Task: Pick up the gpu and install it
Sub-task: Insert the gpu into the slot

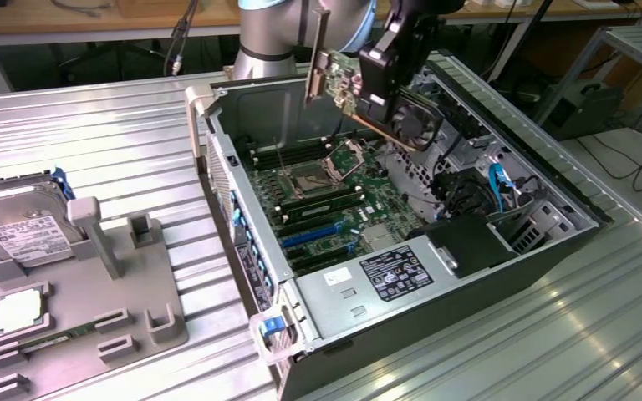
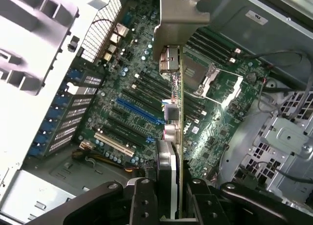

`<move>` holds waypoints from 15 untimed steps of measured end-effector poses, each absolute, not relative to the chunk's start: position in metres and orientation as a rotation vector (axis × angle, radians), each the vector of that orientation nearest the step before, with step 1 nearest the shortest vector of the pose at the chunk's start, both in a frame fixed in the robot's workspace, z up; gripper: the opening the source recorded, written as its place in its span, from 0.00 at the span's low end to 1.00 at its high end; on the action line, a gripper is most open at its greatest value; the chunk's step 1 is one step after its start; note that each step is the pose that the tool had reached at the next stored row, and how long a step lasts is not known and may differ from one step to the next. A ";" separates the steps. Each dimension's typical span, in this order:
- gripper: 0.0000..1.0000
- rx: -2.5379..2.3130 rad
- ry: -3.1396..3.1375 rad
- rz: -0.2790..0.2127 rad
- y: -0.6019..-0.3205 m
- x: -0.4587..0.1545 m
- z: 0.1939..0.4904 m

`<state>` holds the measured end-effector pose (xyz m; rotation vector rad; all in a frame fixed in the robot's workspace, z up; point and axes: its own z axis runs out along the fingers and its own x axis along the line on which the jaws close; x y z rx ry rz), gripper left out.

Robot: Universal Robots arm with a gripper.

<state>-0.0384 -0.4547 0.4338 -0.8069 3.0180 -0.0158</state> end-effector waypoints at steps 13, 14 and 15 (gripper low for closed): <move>0.28 -1.104 2.921 -0.013 -0.455 -0.038 0.434; 0.28 -1.120 2.915 -0.013 -0.455 -0.038 0.433; 0.28 -1.136 2.909 -0.013 -0.455 -0.038 0.433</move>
